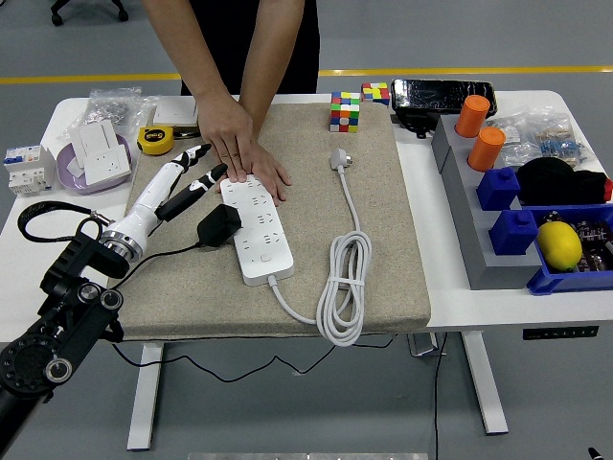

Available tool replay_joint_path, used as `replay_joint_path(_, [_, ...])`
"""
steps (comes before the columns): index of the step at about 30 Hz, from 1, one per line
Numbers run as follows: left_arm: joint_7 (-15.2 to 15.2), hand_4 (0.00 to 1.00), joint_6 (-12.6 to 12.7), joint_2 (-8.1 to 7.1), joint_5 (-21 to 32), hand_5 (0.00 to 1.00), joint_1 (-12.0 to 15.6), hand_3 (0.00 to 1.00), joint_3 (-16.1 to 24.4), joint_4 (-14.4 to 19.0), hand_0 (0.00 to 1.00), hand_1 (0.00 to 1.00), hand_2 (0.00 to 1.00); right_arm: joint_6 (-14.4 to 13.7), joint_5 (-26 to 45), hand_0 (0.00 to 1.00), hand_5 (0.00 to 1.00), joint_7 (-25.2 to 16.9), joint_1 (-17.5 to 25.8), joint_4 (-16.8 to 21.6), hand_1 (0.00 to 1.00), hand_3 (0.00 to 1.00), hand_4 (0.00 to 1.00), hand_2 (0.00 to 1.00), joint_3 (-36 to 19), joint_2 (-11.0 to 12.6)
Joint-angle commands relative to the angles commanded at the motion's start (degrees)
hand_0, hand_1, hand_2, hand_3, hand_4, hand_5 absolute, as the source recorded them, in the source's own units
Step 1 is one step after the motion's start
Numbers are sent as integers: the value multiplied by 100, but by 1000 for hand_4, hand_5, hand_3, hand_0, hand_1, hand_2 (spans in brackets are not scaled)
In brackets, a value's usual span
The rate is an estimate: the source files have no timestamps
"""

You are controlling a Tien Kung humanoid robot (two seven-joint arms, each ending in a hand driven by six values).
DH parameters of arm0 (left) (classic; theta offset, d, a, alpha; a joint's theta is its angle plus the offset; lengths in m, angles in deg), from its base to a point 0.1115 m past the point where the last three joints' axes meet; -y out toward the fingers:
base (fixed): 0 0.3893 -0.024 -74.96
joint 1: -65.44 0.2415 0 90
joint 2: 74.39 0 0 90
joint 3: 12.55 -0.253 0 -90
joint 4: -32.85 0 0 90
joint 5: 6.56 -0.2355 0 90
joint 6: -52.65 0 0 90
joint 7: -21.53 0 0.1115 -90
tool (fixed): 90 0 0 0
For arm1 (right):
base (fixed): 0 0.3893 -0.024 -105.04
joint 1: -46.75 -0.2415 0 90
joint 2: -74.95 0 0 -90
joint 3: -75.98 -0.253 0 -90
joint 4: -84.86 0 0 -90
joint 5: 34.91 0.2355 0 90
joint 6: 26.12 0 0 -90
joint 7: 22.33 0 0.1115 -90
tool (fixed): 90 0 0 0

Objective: Pick up the plug,place it near the board,insert it into the board,press the button

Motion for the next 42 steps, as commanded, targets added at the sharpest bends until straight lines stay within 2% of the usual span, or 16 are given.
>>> replay_joint_path(3, [-358,998,-72,82,44,998,324,998,69,401,998,998,998,-2,-8,942,998,-5,2,0,906,888,998,847,-16,-2])
replay_joint_path(5, [-476,998,-127,101,18,998,479,998,84,591,998,998,998,-1,-11,942,998,-7,1,0,906,887,998,847,-10,2])
replay_joint_path(9, [-549,998,-195,73,-156,998,667,998,26,797,998,998,998,-1,-30,942,998,-5,-4,0,906,887,998,847,-19,6])
replay_joint_path(13, [-546,998,-224,86,-345,998,758,987,-1,831,998,998,998,1,-25,943,998,-10,-7,0,906,886,998,847,-6,12])
replay_joint_path(20, [-491,998,-298,102,-881,998,805,978,-49,723,998,998,998,7,-28,943,998,-8,9,0,905,886,998,842,3,19])
replay_joint_path(31, [-464,998,-319,79,-1220,998,823,961,-186,679,998,998,998,0,-42,942,998,-6,21,0,905,886,998,842,-9,23])
replay_joint_path(42, [-414,998,-324,-79,-1318,998,553,953,-581,547,998,998,998,-1,-31,942,998,-9,1,0,905,886,998,842,-27,29])
